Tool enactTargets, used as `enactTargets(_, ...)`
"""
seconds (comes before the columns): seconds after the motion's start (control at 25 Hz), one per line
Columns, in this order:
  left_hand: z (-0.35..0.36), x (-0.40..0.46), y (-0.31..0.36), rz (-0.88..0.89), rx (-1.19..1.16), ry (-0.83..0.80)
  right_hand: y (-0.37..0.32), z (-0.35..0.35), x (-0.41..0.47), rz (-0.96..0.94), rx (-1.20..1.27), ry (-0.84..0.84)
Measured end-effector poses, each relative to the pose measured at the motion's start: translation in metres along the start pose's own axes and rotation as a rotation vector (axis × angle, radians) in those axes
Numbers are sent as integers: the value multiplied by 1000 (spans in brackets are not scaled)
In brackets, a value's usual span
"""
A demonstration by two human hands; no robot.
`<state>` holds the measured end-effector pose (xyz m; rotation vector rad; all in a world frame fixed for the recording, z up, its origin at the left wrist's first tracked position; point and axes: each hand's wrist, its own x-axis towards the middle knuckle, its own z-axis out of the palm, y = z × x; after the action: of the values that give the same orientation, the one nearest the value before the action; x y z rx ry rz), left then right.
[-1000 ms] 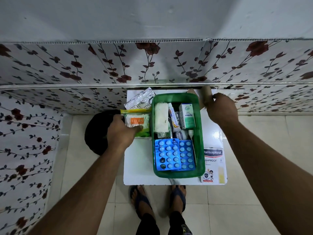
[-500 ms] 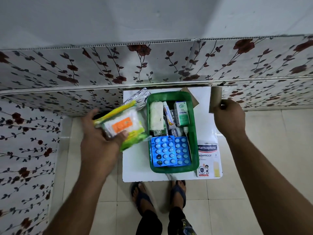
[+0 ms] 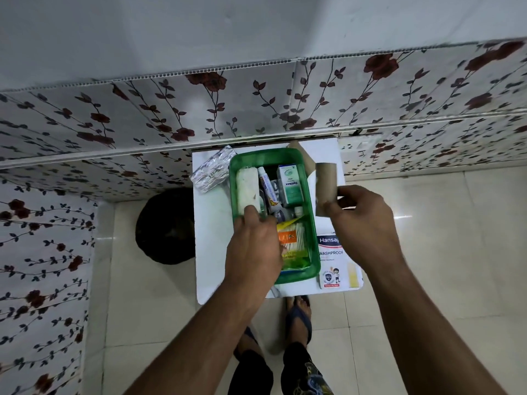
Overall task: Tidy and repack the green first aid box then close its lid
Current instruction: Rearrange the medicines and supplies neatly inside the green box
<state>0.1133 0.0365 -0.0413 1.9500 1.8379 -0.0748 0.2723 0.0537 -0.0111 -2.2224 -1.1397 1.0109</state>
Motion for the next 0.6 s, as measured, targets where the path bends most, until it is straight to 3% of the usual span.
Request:
enactTargets(0.16,-16,1,-7,102,131,3,-23,28,0,-100,-141,-81)
enactTargets(0.32,-40,2,-39,69,-191,223,-42,61,14,-274,-392,-97)
enactTargets(0.48,-39,17,-78,-79,-367,259,-45,90,21,-374,-639,-107)
enactTargets(0.6,-35,27,-94,-132,-419,263,-48,92,13,-379,-588,-75)
